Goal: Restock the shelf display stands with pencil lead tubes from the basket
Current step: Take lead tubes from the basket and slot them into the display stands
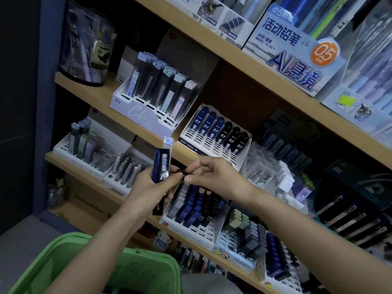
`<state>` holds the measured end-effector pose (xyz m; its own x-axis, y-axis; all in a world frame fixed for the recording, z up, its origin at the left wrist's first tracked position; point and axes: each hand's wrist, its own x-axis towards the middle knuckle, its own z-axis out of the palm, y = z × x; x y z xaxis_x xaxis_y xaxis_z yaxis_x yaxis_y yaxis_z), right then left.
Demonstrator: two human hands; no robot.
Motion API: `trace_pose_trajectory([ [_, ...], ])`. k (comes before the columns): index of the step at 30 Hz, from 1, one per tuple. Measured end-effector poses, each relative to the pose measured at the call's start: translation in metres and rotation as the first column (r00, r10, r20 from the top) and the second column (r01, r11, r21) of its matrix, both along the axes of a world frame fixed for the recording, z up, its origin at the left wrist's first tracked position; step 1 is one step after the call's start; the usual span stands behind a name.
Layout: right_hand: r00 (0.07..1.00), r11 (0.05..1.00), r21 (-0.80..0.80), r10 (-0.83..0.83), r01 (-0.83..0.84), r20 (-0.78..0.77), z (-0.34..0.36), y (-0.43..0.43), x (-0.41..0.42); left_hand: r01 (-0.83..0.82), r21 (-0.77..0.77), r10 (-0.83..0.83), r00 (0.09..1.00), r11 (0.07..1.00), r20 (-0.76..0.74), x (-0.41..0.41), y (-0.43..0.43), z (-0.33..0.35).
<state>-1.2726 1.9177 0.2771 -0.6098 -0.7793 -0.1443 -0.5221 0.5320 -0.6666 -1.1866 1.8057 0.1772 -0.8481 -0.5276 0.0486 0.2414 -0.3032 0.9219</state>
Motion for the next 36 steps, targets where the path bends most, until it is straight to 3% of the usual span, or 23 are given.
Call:
trace_pose_trajectory([
  [3,0.999,0.999,-0.040,-0.035,0.034,-0.006,0.005,0.007,-0.001,-0.028,0.015,0.028,0.999,1.000,0.032,0.000,-0.002,-0.002],
  [8,0.974,0.933,-0.281,-0.210,0.225,0.082,0.027,0.019,-0.015,-0.057,-0.032,0.059,0.997,0.998,0.047,0.000,0.000,-0.002],
  [10,0.951,0.902,-0.329,-0.308,0.280,-0.036,0.039,0.023,-0.031,-0.073,-0.053,0.076,0.995,0.996,0.062,-0.001,-0.001,-0.004],
  [13,0.843,0.903,-0.319,-0.397,0.287,-0.364,0.048,0.027,-0.060,-0.075,-0.059,0.080,0.994,0.995,0.074,-0.002,-0.002,-0.006],
  [18,0.741,0.924,-0.258,-0.381,0.282,-0.554,0.048,0.023,-0.087,-0.069,-0.043,0.072,0.993,0.997,0.096,-0.005,-0.001,-0.008],
  [26,0.740,0.942,-0.214,-0.335,0.258,-0.584,0.038,0.012,-0.103,-0.050,-0.033,0.054,0.992,0.998,0.115,-0.006,-0.004,-0.009],
  [36,0.805,0.976,-0.040,-0.198,0.213,-0.559,0.051,-0.007,-0.114,-0.038,-0.042,0.043,0.990,0.998,0.131,-0.008,-0.003,-0.010],
])
